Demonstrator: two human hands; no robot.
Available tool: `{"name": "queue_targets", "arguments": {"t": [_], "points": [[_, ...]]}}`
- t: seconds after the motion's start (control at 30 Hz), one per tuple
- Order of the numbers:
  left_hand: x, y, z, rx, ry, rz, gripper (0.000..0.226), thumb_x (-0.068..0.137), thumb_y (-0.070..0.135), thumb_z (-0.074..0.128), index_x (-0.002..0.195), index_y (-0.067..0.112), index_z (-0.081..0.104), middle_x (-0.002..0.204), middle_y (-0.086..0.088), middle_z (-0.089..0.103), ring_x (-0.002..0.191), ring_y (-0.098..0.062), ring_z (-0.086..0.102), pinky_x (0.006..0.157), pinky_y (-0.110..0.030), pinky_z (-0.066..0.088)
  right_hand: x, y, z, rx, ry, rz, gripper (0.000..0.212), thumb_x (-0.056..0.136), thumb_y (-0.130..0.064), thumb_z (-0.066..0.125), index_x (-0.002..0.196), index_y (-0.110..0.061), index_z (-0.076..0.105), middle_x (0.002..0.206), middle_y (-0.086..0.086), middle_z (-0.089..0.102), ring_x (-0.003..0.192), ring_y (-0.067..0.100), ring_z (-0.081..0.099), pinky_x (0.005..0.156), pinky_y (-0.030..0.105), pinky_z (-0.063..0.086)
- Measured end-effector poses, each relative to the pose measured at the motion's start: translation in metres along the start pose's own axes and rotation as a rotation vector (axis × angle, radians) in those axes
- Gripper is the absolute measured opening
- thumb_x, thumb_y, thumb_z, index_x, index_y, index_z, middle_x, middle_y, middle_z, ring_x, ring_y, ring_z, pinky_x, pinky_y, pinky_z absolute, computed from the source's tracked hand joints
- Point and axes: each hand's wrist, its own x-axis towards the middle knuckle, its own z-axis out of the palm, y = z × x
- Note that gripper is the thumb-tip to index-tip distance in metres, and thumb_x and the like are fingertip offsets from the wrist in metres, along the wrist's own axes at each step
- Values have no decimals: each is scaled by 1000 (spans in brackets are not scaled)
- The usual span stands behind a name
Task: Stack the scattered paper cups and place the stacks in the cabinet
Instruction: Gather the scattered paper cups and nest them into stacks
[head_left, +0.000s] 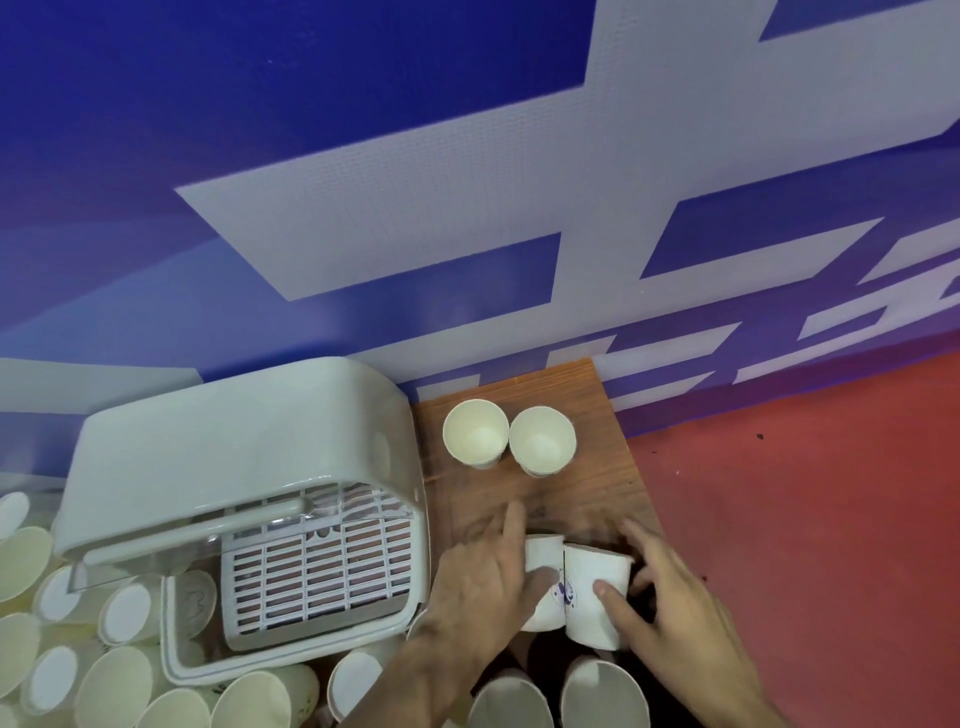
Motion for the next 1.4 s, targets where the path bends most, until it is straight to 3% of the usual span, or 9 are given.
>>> {"name": "queue_targets", "arguments": {"t": [0.23, 0.4, 0.53, 0.73, 0.87, 0.97, 1.1, 1.3, 1.4], "points": [[-23, -7, -26, -121, 280, 210, 17, 91, 43, 52, 88, 30, 63, 85, 12, 60, 74, -12, 63, 53, -30, 50, 2, -15, -18, 69, 55, -194, 14, 82, -40, 71, 92, -44, 63, 84, -22, 60, 71, -1, 58, 62, 8, 39], [-37, -17, -77, -238, 547, 423, 13, 98, 24, 62, 98, 17, 72, 96, 6, 65, 89, -13, 62, 73, -28, 50, 4, -46, -53, 20, 290, -538, 9, 89, -19, 73, 96, -22, 77, 98, -14, 68, 83, 13, 63, 70, 28, 51], [-11, -27, -90, -222, 642, 260, 15, 97, 22, 64, 103, 15, 75, 101, 3, 68, 91, -13, 62, 79, -25, 51, 42, -57, -47, -18, 383, -606, 9, 93, -17, 70, 98, -15, 77, 99, -8, 69, 87, 15, 63, 72, 28, 51], [23, -35, -69, -24, 424, 77, 12, 74, 12, 78, 84, 17, 73, 85, 2, 69, 71, -23, 65, 49, -30, 50, 81, -49, -16, -69, 410, -621, 8, 95, -18, 70, 101, -15, 76, 99, -8, 69, 88, 15, 62, 67, 31, 53], [31, -33, -62, 43, 327, 53, 16, 70, 11, 81, 73, 19, 68, 69, 3, 62, 61, -21, 59, 44, -27, 37, 90, -44, -5, -123, 309, -636, 9, 98, -22, 66, 101, -20, 74, 99, -13, 67, 90, 13, 63, 60, 32, 53], [36, -34, -59, 93, 254, 10, 4, 83, 19, 70, 86, 20, 72, 81, 0, 65, 75, -24, 64, 54, -32, 45, 95, -44, -2, -205, 265, -607, 15, 93, -31, 71, 106, -23, 73, 99, -15, 67, 90, 12, 63, 59, 29, 51], [43, -26, -58, 234, 156, -16, 25, 102, 29, 44, 104, 20, 66, 105, -2, 66, 98, -25, 62, 68, -32, 40, 100, -40, 6, -250, 238, -599, 14, 94, -33, 70, 105, -27, 76, 96, -15, 68, 84, 11, 61, 56, 29, 50], [51, -26, -50, 213, 112, -93, 25, 99, 18, 48, 117, 18, 65, 115, -8, 67, 103, -26, 63, 83, -33, 49, 106, -41, 17, -318, 243, -471, 7, 98, -28, 62, 96, -29, 69, 86, -10, 64, 80, 14, 62, 55, 34, 50], [44, -23, -46, 230, 99, -76, 23, 93, 13, 56, 111, 19, 67, 107, -6, 68, 96, -24, 64, 75, -31, 49, 101, -42, 18, -341, 206, -446, 16, 100, -31, 52, 93, -29, 66, 85, -10, 60, 80, 12, 61, 56, 33, 50]]}}
